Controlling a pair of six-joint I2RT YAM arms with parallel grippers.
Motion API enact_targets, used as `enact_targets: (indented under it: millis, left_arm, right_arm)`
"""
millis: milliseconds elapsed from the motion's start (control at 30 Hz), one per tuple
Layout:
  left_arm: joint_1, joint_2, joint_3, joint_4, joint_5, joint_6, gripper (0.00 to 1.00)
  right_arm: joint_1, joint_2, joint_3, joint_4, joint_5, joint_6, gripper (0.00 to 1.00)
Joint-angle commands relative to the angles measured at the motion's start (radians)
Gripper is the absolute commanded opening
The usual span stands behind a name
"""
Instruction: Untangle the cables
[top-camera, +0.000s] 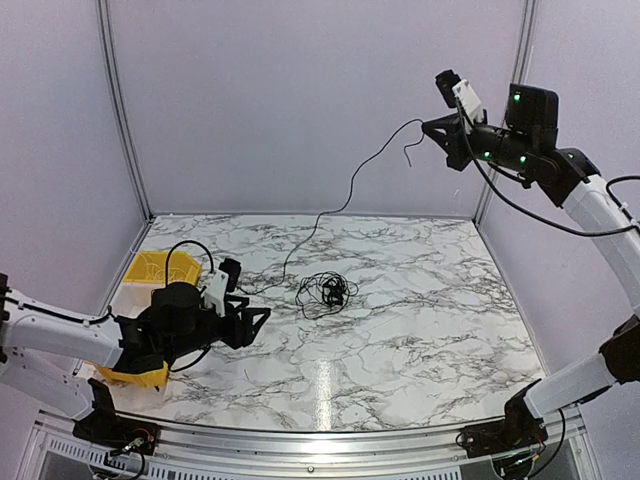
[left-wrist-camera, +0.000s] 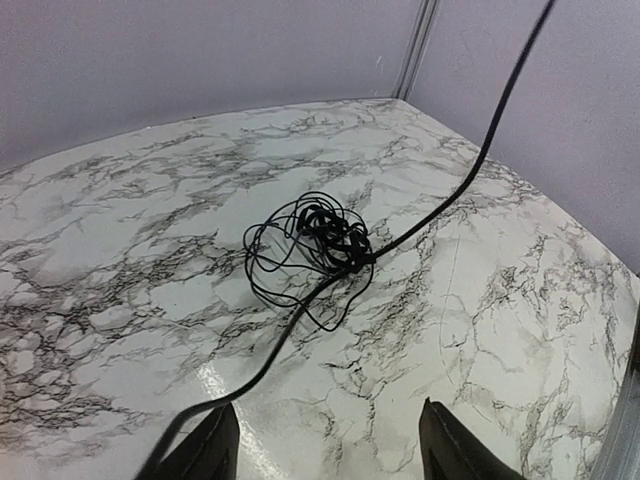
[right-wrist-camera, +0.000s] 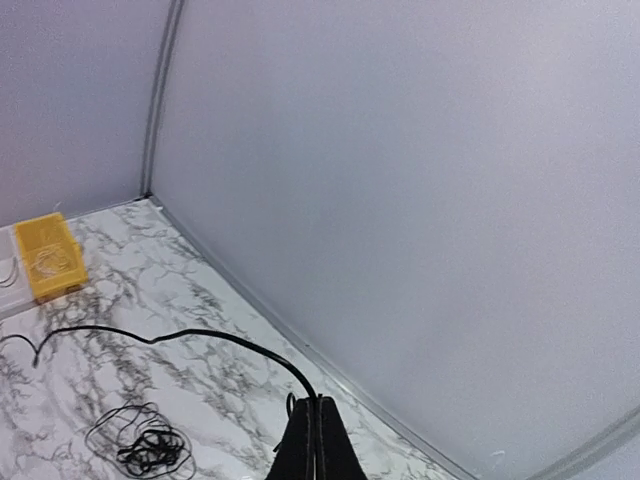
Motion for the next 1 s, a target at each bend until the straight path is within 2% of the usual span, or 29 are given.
enact_targets:
  millis: [0, 200, 333, 433, 533, 633, 833, 967]
  left_arm:
    - [-0.005, -0.255, -0.036, -0.186, -0.106, 0.04, 0.67]
    - [-0.003, -0.675, -0.046, -0.285, -0.231, 0.077, 0.92]
    - [-0.003, -0.766, 0.026, -0.407, -0.27, 0.125, 0.94]
    - [-0.003, -0.702, 0.109, -0.536, -0.245, 0.189, 0.9]
    - [-0.003, -0.587, 0.166, -0.564, -0.194, 0.197, 0.84]
    - [-0.004, -0.465, 0.201, -0.509, -0.107, 0.187, 0.81]
    - [-0.006, -0.244, 0.265, -0.331, 0.012, 0.191, 0.81]
    - [-0.014, -0.137, 0.337, -0.301, 0.068, 0.195, 0.81]
  right_arm:
    - [-0.088, -0.017, 0.007, 0.085, 0.194, 0.052, 0.0]
    - [-0.096, 0.022, -0.156, 0.114, 0.221, 0.036, 0.0]
    - [-0.096, -0.005, -0.293, 0.179, 0.149, 0.014, 0.0]
    - [-0.094, -0.022, -0.326, 0.161, -0.03, -0.018, 0.0]
    - [-0.087, -0.04, -0.344, 0.157, -0.097, -0.027, 0.0]
    - [-0.083, -0.054, -0.35, 0.14, -0.144, -0.038, 0.0]
    - [-0.058, -0.094, -0.331, 0.073, -0.248, -0.058, 0.0]
    - [-0.012, -0.102, -0.307, 0.02, -0.3, -0.08, 0.0]
